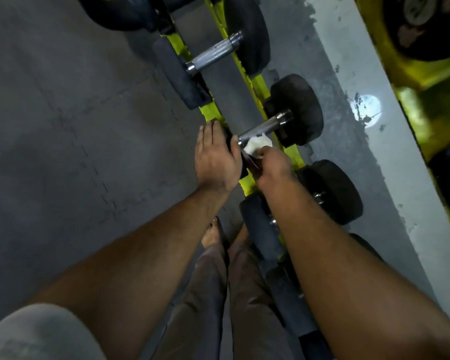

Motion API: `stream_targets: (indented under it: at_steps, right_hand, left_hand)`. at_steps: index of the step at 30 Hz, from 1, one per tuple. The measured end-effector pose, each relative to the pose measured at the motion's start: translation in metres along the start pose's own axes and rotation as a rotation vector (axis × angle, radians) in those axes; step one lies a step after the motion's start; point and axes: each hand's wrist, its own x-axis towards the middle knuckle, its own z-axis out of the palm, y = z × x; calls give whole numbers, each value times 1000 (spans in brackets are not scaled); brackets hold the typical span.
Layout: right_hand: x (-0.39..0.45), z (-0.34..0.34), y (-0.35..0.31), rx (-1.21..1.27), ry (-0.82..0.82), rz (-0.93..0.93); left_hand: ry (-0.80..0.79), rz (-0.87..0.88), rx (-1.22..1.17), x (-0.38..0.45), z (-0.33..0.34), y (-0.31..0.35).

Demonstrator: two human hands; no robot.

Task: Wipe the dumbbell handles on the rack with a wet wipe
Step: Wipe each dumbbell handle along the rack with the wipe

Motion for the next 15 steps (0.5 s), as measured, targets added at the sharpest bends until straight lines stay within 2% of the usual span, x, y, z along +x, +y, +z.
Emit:
stream_targets:
  at_steps: [5, 7, 12, 15]
  right_hand:
    - [-34, -31, -9, 212, -19, -62]
    - [-42, -46, -10, 210, -15, -86]
    - [-39, -82, 10, -86, -6, -234]
    - [-26, -110, 28, -444, 10, -427]
  left_hand:
    - [29, -47, -79, -57, -20, 13]
    - [10, -46, -80, -75, -21, 16]
    - [-148, -4, -75, -107, 1, 18]
    - [-236, -7, -38, -124, 22, 13]
